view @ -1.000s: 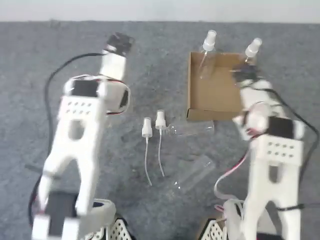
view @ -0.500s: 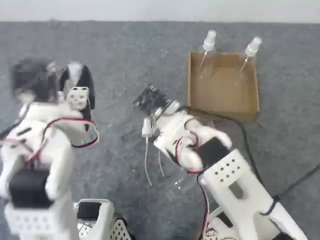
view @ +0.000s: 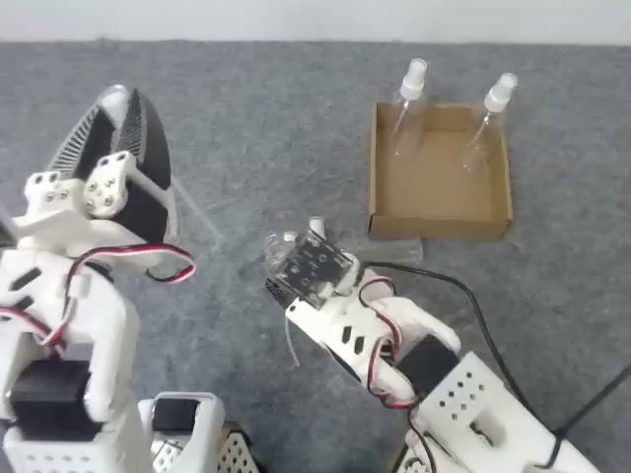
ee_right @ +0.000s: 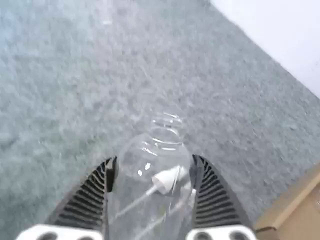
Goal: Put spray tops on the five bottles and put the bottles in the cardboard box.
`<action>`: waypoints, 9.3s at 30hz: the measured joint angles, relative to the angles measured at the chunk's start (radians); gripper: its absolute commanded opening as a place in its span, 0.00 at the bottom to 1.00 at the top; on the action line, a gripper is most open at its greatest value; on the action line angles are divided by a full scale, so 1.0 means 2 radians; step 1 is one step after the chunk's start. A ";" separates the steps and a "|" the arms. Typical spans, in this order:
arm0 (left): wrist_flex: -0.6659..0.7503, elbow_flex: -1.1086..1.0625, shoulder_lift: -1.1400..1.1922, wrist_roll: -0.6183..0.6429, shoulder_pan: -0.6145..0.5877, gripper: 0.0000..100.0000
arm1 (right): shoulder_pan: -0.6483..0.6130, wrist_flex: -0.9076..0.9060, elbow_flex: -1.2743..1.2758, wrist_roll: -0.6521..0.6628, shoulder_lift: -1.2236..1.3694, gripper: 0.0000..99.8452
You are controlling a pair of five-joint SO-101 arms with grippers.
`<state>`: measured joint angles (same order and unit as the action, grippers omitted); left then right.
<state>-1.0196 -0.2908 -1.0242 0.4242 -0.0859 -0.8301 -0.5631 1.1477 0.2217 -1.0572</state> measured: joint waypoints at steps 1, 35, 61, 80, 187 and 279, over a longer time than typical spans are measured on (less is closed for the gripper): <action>0.011 -0.005 -0.002 0.008 0.000 0.01 | -0.002 0.004 0.006 -0.002 -0.007 0.01; 0.071 -0.255 0.003 0.001 0.116 0.01 | -0.002 0.101 0.085 -0.014 -0.038 0.01; -0.020 -0.223 0.000 -0.083 0.154 0.15 | 0.028 0.160 0.113 -0.013 -0.038 0.01; 0.008 -0.231 0.001 -0.117 0.059 0.07 | 0.031 0.160 0.113 -0.014 -0.038 0.01; 0.081 -0.514 -0.178 -0.177 0.187 0.29 | 0.074 -0.232 -0.384 -0.102 0.256 0.01; 0.130 -0.559 -0.177 -0.180 0.144 0.01 | 0.335 0.216 -0.340 -0.066 0.592 0.04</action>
<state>-0.7587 -1.4078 -1.3786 0.0637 0.2025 -0.1596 -0.1320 0.4680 0.0898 0.1274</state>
